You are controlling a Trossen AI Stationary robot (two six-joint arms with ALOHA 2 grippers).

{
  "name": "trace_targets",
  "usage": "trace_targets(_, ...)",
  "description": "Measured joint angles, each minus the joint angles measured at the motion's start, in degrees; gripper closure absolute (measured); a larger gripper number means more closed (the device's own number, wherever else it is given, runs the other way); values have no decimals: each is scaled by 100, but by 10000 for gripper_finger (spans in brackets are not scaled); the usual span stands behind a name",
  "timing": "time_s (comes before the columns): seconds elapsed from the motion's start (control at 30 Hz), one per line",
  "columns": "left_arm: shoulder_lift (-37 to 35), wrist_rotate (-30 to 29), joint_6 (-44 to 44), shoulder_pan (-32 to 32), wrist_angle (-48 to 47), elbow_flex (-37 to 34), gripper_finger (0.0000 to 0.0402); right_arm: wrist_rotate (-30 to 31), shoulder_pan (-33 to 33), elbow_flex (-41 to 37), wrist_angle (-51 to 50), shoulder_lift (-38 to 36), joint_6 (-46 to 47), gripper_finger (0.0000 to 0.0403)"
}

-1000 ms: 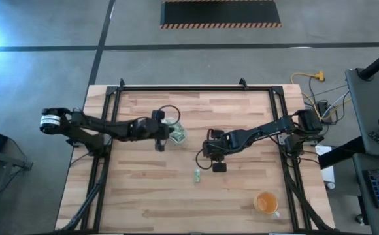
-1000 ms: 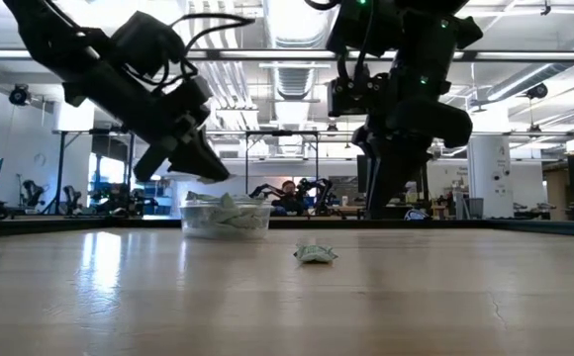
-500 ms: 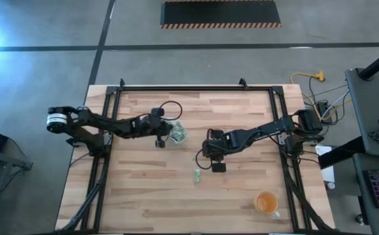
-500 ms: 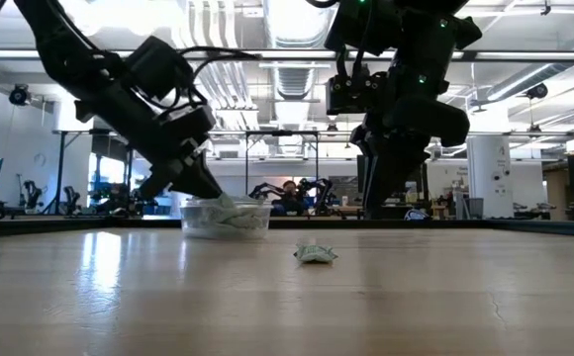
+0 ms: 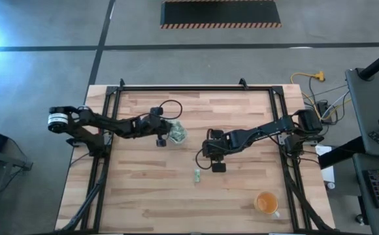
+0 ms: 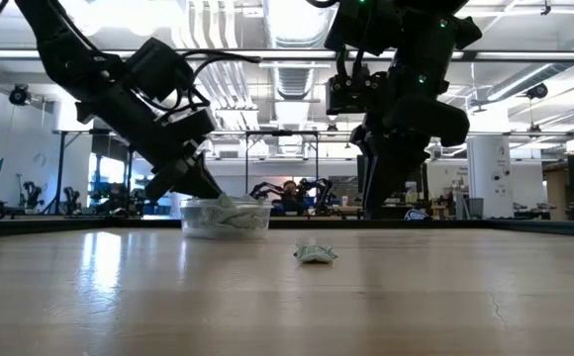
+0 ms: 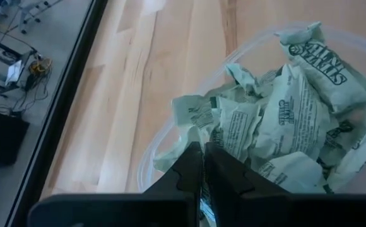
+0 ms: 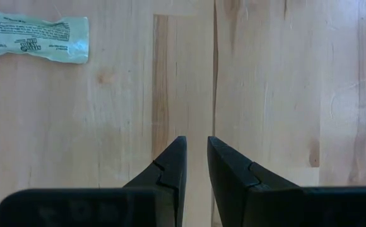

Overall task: Pick and place Stevia / Truvia into bins
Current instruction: Put the stevia packet into the transparent bin

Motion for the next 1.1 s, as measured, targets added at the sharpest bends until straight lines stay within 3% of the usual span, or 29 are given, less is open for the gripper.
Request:
trace_targets(0.13, 0, 41, -34, 0, -13, 0, 373, 1, 0, -2, 2, 0, 0, 349)
trace_targets(0.4, -31, 2, -141, 0, -16, -2, 257, 1, 0, -4, 24, 0, 1, 348)
trace_targets(0.57, -66, 4, -148, -2, -22, 0, 208, 1, 0, -4, 59, 0, 1, 348)
trace_targets(0.83, -339, 11, -163, -89, -146, 38, 189, 1, 0, -7, 84, 0, -49, 349)
trace_targets(1.1, -1084, -70, -458, -181, -208, 15, 189, 1, 0, -9, 109, 0, -84, 349)
